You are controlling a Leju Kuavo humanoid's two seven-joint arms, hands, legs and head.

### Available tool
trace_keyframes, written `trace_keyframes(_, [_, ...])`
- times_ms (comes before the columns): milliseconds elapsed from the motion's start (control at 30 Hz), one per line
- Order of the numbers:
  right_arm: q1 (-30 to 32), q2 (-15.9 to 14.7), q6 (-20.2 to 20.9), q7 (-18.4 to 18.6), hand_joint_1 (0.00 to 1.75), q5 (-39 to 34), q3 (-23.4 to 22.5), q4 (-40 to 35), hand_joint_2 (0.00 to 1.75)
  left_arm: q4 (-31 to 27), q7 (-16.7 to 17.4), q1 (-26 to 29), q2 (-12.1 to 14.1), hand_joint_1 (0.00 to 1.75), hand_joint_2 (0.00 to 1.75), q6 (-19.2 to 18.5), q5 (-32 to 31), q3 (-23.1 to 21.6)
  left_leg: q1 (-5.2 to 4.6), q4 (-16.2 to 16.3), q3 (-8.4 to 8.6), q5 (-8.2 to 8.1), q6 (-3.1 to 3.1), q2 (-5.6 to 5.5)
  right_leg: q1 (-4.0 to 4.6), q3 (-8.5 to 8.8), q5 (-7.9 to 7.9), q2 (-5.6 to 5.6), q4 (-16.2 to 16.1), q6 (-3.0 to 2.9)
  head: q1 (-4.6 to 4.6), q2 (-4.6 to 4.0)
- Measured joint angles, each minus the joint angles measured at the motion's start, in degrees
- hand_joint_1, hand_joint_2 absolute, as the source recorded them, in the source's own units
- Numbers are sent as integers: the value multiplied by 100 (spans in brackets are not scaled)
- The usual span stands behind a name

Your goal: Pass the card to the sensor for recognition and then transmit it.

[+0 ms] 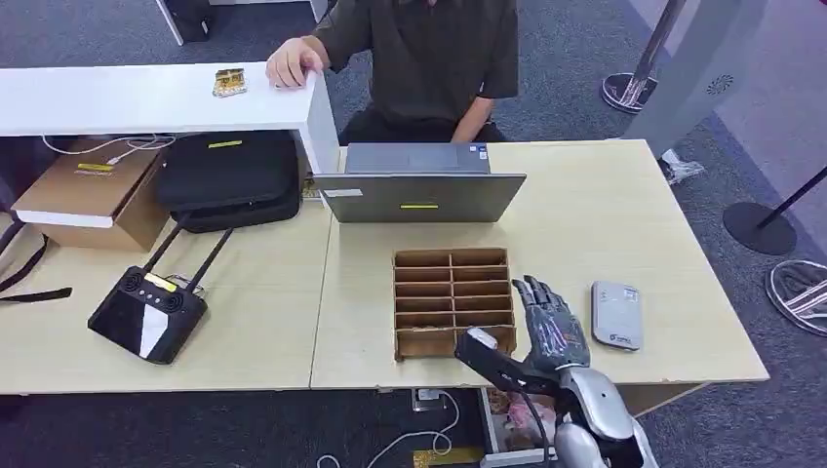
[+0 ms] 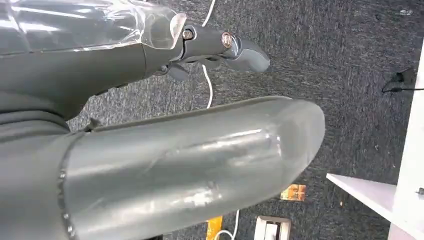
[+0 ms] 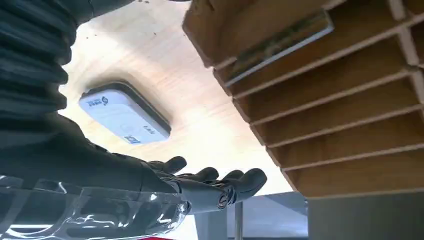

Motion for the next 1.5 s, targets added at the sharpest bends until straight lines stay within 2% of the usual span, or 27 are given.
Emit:
trace_keyframes(567, [-253, 374, -37, -41, 0, 81, 0, 144, 175, -15, -9, -12, -2, 0, 0, 50, -20, 0, 0, 0, -1, 0, 0, 0, 0, 0, 0, -1, 0, 0, 0, 0])
trace_keyframes(833, [-327, 559, 20, -76, 0, 118, 90, 485, 175, -22, -11, -11, -2, 0, 0, 52, -9, 61, 0, 0, -1, 0, 0, -1, 0, 0, 0, -1, 0, 0, 0, 0])
trace_keyframes(1500, [-201, 616, 59, -138, 0, 68, 109, 542, 175, -22, -57, 0, 0, 0, 0, 50, 20, 105, 0, 0, -1, 0, 0, -1, 0, -1, 0, -1, -1, 0, 0, 0])
